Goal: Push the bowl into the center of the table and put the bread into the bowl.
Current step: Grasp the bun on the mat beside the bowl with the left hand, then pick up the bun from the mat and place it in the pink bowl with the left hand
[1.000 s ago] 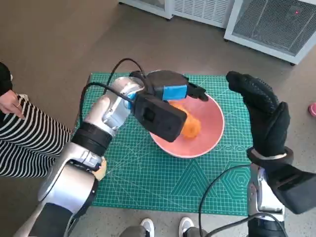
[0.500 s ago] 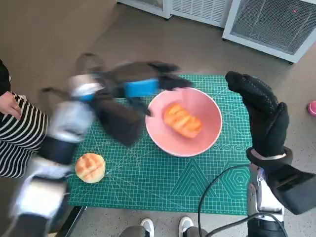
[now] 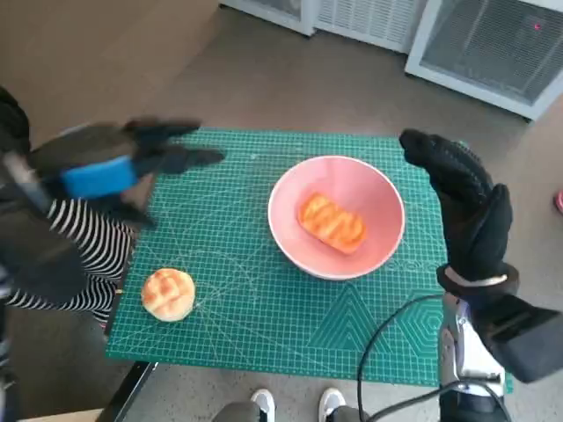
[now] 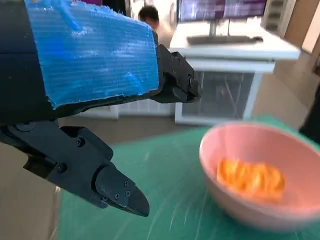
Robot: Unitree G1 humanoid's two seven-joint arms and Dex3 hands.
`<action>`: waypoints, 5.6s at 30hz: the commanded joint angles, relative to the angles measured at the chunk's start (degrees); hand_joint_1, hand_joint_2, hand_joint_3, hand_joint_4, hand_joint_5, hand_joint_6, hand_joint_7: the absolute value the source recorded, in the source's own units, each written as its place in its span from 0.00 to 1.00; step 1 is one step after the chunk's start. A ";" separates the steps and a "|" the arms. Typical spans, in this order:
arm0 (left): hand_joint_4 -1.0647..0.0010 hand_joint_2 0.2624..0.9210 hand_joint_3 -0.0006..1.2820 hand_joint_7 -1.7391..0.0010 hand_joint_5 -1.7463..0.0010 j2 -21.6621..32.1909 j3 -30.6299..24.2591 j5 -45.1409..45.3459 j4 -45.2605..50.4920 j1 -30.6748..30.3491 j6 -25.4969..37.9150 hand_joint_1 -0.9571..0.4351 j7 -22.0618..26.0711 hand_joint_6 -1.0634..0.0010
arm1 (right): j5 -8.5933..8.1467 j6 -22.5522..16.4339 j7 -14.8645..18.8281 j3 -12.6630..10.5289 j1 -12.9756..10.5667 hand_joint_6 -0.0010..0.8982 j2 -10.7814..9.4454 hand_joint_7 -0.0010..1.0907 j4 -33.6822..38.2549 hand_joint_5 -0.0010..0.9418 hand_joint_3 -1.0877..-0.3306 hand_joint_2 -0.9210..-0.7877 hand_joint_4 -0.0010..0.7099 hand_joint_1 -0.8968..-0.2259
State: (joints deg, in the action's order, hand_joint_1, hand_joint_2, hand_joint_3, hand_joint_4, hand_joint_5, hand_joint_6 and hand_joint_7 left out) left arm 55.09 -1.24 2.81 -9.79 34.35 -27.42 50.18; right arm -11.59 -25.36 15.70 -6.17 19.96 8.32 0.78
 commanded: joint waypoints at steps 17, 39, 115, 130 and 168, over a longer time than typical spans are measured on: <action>0.84 0.71 0.00 0.99 1.00 6.77 -4.71 -3.41 11.09 -18.34 10.01 0.65 5.95 0.68 | -3.25 0.20 3.08 -0.09 0.80 0.04 0.27 0.43 3.33 0.00 0.51 0.00 0.20 0.35; 0.83 0.70 0.00 1.00 1.00 0.07 4.20 8.40 5.38 -18.36 7.88 0.62 -1.43 0.68 | -4.89 0.49 4.66 -0.75 0.51 0.05 0.73 0.43 3.57 0.01 0.51 0.00 0.22 0.39; 0.32 0.98 0.04 0.40 0.32 -19.92 8.59 5.88 1.49 18.26 8.14 0.69 -10.89 0.34 | -3.00 0.48 3.42 -2.01 0.39 0.07 0.79 0.40 2.94 0.01 0.51 0.00 0.29 0.37; 0.35 1.00 0.05 0.31 0.36 -34.36 19.46 13.85 -20.00 28.83 3.77 0.69 -14.71 0.40 | -2.31 -0.03 2.83 -2.17 -0.84 0.07 1.02 0.40 2.45 0.01 0.51 0.00 0.29 0.34; 0.88 0.82 0.02 1.00 1.00 -39.08 21.01 15.34 -32.42 28.55 12.54 0.50 -9.23 0.75 | -1.07 0.81 -0.38 -3.86 3.21 0.06 2.40 0.42 3.57 0.00 0.49 0.00 0.23 0.38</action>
State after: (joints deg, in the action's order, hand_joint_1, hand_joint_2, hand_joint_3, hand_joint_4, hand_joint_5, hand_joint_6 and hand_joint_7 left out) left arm 15.35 21.89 21.03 -41.92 63.88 -12.22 40.76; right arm -13.26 -25.07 15.86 -9.73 23.02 10.25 2.81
